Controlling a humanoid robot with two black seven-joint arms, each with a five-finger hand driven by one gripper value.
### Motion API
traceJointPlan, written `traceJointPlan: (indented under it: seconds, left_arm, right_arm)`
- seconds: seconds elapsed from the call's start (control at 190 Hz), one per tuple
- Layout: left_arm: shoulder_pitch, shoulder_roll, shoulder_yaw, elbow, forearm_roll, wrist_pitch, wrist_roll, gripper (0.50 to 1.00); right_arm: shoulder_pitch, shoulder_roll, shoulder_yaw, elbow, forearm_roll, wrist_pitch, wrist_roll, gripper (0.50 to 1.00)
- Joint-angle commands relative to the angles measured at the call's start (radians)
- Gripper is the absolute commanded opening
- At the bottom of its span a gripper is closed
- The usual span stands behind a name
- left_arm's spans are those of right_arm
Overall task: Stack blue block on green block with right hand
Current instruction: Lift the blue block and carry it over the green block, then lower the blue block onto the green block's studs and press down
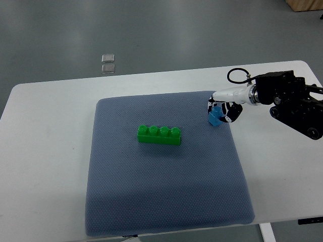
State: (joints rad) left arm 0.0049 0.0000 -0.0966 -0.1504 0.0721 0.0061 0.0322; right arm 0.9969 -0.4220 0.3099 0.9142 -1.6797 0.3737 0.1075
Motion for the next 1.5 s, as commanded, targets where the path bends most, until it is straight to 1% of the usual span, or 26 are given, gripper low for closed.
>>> traceJointPlan:
  seconds: [0.0,0.089,0.174,0.342,0.421,0.5,0.642,0.758,0.884,0.932,0.995,1.242,1.495]
  left_arm:
    - [0.000,0.000,0.000,0.000,0.000,0.000,0.000,1.000]
    - [0.000,0.000,0.000,0.000,0.000,0.000,0.000,1.000]
    - [0.000,0.000,0.000,0.000,0.000,0.000,0.000,1.000]
    - [0.000,0.000,0.000,0.000,0.000,0.000,0.000,1.000]
    - [0.000,0.000,0.000,0.000,0.000,0.000,0.000,1.000]
    - [0.001,0.000,0.000,0.000,0.000,0.000,0.000,1.000]
    - [0.000,0.000,0.000,0.000,0.000,0.000,0.000,1.000]
    - [0.000,0.000,0.000,0.000,0.000,0.000,0.000,1.000]
    - [0.000,0.000,0.000,0.000,0.000,0.000,0.000,1.000]
    - [0.000,0.000,0.000,0.000,0.000,0.000,0.000,1.000]
    - [0.000,0.000,0.000,0.000,0.000,0.000,0.000,1.000]
    - [0.000,0.000,0.000,0.000,0.000,0.000,0.000,1.000]
    - [0.001,0.000,0.000,0.000,0.000,0.000,0.000,1.000]
  right_arm:
    - [0.003,0.000,0.003,0.000,0.003,-0.012,0.004,0.500]
    - [0.012,-0.001,0.011,0.011,0.012,-0.030,0.011,0.500]
    - [0.065,-0.004,0.017,0.045,0.025,-0.041,0.018,0.500]
    - [0.157,0.011,0.021,0.114,0.052,-0.045,0.075,0.500]
    - [0.166,0.035,0.021,0.135,0.052,-0.059,0.097,0.500]
    - [0.167,0.055,0.020,0.149,0.051,-0.062,0.129,0.500]
    - [0.158,0.094,0.014,0.153,0.037,-0.065,0.207,0.500]
    - [0.147,0.094,0.003,0.153,0.017,-0.082,0.248,0.500]
    - [0.128,0.095,0.003,0.152,-0.051,-0.107,0.319,0.500]
    - [0.117,0.095,0.003,0.152,-0.066,-0.118,0.333,0.500]
    - [0.111,0.106,0.003,0.149,-0.071,-0.131,0.340,0.500]
    - [0.098,0.131,-0.015,0.135,-0.077,-0.134,0.350,0.500]
    - [0.097,0.150,-0.063,0.095,-0.078,-0.173,0.354,0.500]
